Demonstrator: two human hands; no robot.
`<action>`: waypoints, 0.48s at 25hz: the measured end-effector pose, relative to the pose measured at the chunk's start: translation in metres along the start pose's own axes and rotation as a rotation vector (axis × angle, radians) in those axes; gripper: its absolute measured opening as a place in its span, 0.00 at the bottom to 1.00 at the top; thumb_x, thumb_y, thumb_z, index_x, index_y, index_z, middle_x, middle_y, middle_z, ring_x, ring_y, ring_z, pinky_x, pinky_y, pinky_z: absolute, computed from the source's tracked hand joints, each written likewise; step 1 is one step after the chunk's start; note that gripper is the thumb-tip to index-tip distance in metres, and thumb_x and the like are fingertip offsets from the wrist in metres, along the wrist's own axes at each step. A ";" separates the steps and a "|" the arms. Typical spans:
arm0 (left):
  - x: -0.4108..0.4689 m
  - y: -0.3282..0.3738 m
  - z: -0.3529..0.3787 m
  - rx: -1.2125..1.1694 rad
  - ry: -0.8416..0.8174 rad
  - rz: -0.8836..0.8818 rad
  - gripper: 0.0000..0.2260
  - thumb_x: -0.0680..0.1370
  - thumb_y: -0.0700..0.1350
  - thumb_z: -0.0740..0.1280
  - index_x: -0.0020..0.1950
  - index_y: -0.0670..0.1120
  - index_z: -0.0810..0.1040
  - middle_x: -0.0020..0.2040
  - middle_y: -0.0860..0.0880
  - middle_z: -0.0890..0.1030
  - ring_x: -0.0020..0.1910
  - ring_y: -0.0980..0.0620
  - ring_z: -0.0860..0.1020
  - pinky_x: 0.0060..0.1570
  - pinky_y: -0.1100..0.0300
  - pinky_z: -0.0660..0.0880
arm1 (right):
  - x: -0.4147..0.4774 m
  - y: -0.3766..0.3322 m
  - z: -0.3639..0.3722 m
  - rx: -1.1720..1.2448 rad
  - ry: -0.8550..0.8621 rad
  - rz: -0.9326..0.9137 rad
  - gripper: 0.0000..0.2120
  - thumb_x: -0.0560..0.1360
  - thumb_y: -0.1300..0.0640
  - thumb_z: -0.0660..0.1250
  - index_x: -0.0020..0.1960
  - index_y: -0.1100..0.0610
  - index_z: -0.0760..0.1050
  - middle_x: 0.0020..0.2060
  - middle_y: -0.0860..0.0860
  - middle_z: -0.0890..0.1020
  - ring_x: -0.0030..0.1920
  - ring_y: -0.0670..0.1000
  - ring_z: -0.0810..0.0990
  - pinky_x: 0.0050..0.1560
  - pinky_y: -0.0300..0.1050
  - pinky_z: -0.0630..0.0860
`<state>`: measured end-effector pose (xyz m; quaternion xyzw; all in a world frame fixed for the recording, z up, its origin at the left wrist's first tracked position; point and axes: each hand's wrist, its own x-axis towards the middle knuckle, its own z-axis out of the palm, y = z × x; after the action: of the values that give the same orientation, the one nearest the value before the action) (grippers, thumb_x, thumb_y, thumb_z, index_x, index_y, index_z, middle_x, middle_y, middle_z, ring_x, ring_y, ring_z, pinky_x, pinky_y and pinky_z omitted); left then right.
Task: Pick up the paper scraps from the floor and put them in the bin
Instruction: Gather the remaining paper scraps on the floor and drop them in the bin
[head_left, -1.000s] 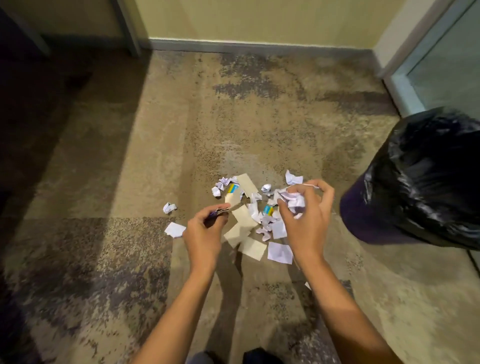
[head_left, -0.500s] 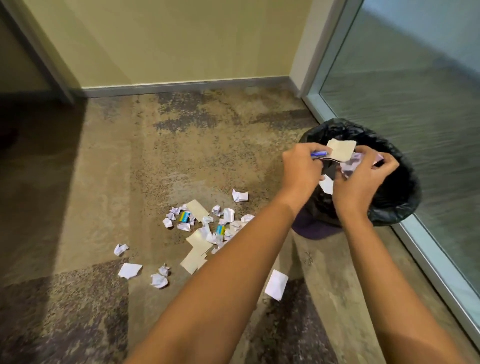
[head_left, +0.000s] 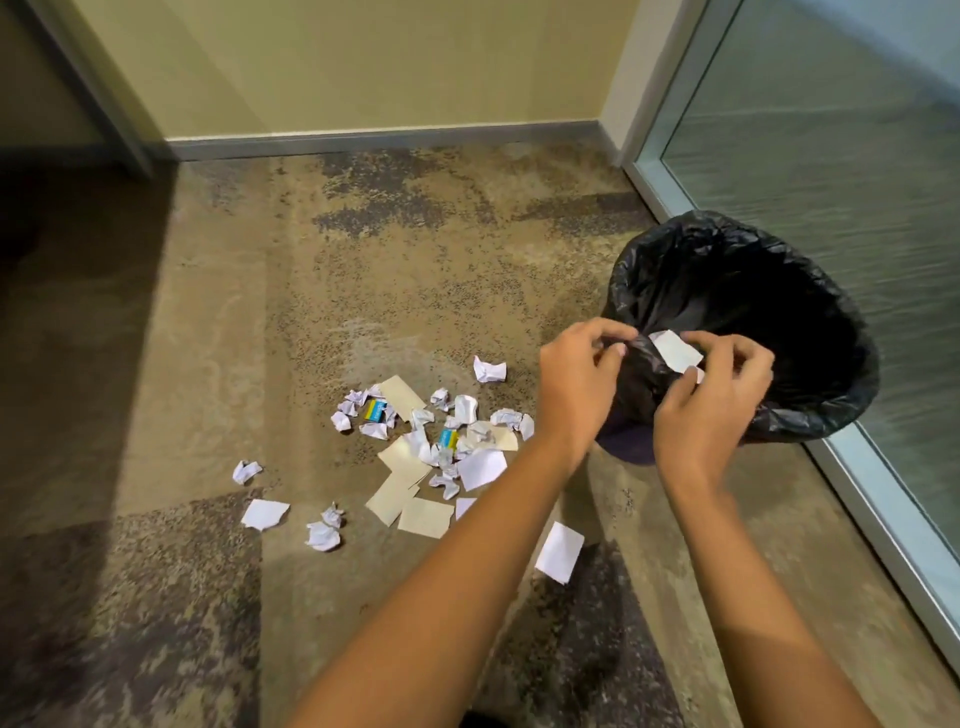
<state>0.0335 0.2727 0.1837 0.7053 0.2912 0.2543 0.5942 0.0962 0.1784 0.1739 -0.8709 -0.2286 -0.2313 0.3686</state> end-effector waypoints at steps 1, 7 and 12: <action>-0.010 -0.017 -0.013 0.015 0.042 -0.011 0.08 0.76 0.37 0.66 0.49 0.47 0.82 0.48 0.51 0.83 0.45 0.56 0.81 0.48 0.57 0.80 | -0.017 -0.007 0.005 0.020 -0.016 -0.051 0.18 0.68 0.76 0.60 0.55 0.63 0.76 0.52 0.62 0.72 0.51 0.55 0.67 0.51 0.34 0.59; -0.079 -0.136 -0.099 0.232 0.197 -0.291 0.05 0.75 0.41 0.68 0.46 0.50 0.82 0.49 0.53 0.81 0.47 0.56 0.79 0.45 0.63 0.74 | -0.119 -0.018 0.060 0.123 -0.384 -0.113 0.18 0.65 0.79 0.62 0.50 0.63 0.78 0.48 0.61 0.73 0.50 0.55 0.68 0.52 0.40 0.64; -0.106 -0.212 -0.162 0.591 0.194 -0.501 0.12 0.73 0.45 0.71 0.57 0.50 0.80 0.64 0.45 0.73 0.66 0.47 0.69 0.61 0.59 0.64 | -0.159 0.002 0.118 0.051 -0.798 -0.099 0.24 0.70 0.64 0.71 0.65 0.53 0.72 0.66 0.58 0.65 0.65 0.59 0.66 0.62 0.54 0.71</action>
<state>-0.1783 0.3351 -0.0005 0.7256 0.5697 0.0721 0.3791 -0.0005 0.2292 0.0085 -0.8708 -0.4009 0.1135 0.2608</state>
